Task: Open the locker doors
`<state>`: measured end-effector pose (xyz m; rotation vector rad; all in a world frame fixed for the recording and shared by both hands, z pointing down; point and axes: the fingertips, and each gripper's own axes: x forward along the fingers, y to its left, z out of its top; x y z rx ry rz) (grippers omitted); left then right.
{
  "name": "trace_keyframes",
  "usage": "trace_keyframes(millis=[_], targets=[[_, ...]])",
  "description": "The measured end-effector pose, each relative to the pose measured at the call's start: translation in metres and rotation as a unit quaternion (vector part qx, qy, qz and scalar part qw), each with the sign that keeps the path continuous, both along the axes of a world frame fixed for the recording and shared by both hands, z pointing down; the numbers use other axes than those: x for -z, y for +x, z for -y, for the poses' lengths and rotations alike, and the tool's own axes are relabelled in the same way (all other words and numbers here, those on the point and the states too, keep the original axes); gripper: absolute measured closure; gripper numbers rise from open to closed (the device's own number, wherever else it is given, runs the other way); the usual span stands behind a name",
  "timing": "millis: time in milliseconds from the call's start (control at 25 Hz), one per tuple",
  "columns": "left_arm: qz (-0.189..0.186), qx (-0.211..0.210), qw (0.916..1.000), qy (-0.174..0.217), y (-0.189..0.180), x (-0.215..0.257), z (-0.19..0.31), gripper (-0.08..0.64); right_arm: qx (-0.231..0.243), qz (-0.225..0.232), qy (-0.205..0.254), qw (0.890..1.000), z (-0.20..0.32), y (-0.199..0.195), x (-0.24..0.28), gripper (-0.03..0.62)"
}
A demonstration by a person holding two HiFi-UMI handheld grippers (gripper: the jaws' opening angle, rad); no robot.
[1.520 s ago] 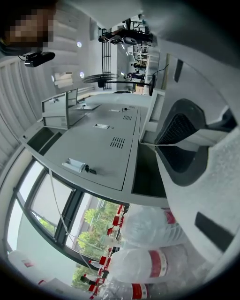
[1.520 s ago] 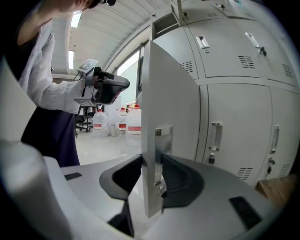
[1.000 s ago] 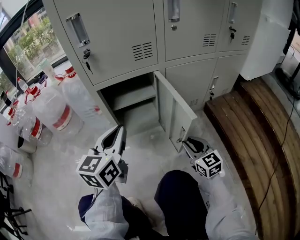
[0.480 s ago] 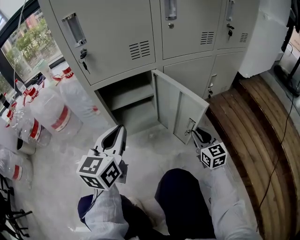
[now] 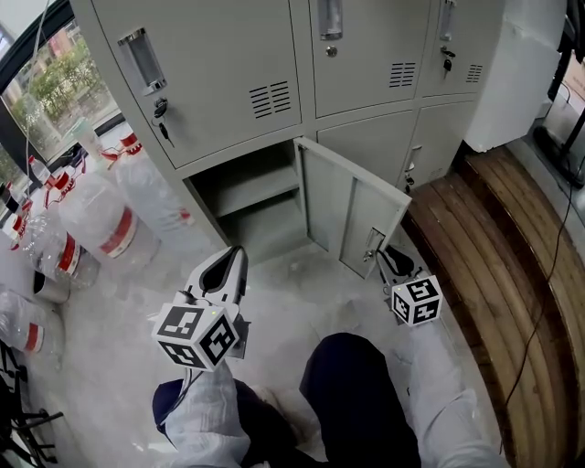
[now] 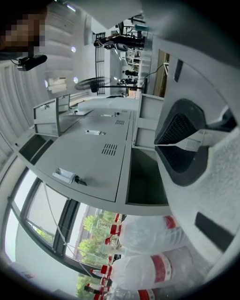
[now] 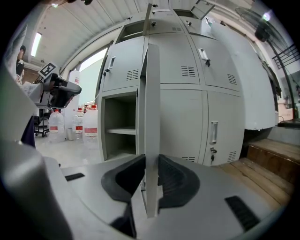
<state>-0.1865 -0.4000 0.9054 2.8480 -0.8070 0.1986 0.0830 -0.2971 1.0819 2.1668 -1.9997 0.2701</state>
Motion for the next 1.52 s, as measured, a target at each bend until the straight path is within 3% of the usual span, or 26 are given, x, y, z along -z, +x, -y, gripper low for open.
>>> trace_keyframes(millis=[320,480,640,840,1320,1360,1480,1520], targets=[[0.001,-0.003,1.0,0.008,0.006,0.015,-0.012,0.545,0.009,-0.001,-0.017,1.0,-0.001,0.001,-0.001,0.506],[0.029,-0.002,0.9993,0.022,0.002,0.024,-0.012,0.545,0.019,0.002,-0.037,0.999,0.001,-0.003,-0.002,0.506],[0.026,-0.015,0.9993,0.02,-0.001,0.057,-0.016,0.545,0.021,0.002,-0.059,0.998,-0.002,-0.004,-0.003,0.506],[0.017,-0.035,0.9988,0.028,-0.003,0.095,-0.019,0.545,-0.005,0.02,-0.048,0.999,-0.001,0.003,-0.002,0.506],[0.008,-0.05,0.9983,0.029,0.005,0.065,0.011,0.545,-0.039,0.032,-0.033,0.998,0.002,0.012,-0.001,0.505],[0.005,-0.053,0.9982,0.028,0.003,0.064,0.013,0.545,-0.045,0.034,-0.029,0.998,-0.002,0.009,0.001,0.49],[-0.01,-0.059,0.9979,0.026,-0.003,0.063,0.02,0.545,-0.045,0.046,-0.014,0.998,-0.018,-0.011,0.01,0.343],[-0.013,-0.06,0.9978,0.026,-0.005,0.062,0.022,0.545,-0.039,0.051,-0.007,0.998,-0.024,-0.02,0.016,0.325]])
